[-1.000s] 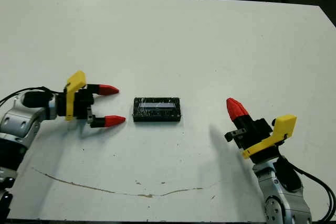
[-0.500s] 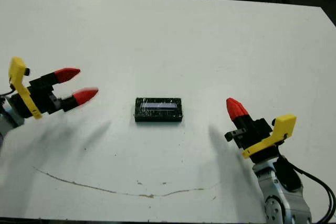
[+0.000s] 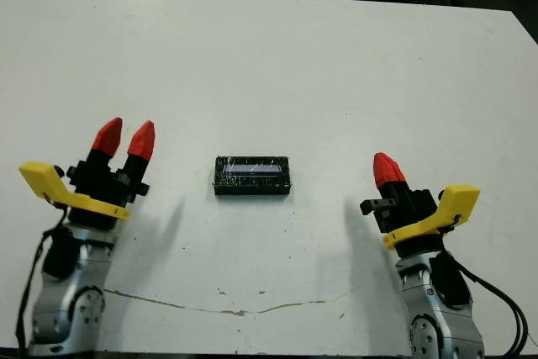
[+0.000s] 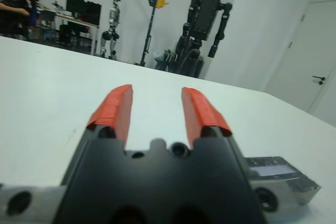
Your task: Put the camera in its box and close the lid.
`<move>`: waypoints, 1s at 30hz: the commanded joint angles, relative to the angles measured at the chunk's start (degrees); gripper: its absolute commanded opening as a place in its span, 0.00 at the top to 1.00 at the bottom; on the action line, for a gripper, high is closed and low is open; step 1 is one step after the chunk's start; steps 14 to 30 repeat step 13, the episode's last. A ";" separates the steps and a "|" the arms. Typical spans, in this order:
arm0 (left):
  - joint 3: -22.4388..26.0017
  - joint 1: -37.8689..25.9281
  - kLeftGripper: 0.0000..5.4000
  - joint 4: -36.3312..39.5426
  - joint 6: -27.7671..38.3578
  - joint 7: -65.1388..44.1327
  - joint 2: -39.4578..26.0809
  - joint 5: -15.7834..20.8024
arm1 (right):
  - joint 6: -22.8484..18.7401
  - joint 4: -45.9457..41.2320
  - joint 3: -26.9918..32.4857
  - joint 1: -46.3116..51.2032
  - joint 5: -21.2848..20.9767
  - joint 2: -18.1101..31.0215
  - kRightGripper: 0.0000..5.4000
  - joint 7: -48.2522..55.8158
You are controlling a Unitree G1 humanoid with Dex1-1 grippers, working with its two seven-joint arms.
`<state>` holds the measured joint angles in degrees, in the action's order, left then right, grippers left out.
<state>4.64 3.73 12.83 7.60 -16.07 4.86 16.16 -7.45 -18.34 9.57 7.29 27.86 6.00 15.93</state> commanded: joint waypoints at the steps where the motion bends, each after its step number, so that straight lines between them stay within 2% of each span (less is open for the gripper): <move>1: -0.41 0.97 0.66 -1.86 2.29 1.28 -0.09 -1.44 | -0.46 0.10 0.13 0.71 -0.07 -0.38 1.00 -0.71; 6: -0.87 0.82 0.80 -1.63 3.73 3.73 -0.94 -4.47 | -0.54 0.07 -0.16 0.92 -0.32 -0.40 1.00 -0.74; 13: -1.43 0.82 1.00 -1.83 4.35 4.22 -1.50 -4.81 | -0.61 0.25 -0.20 0.90 0.74 -0.40 1.00 -0.12; 30: -1.43 0.82 1.00 -1.83 4.35 4.22 -1.50 -4.81 | -0.61 0.25 -0.20 0.90 0.74 -0.40 1.00 -0.12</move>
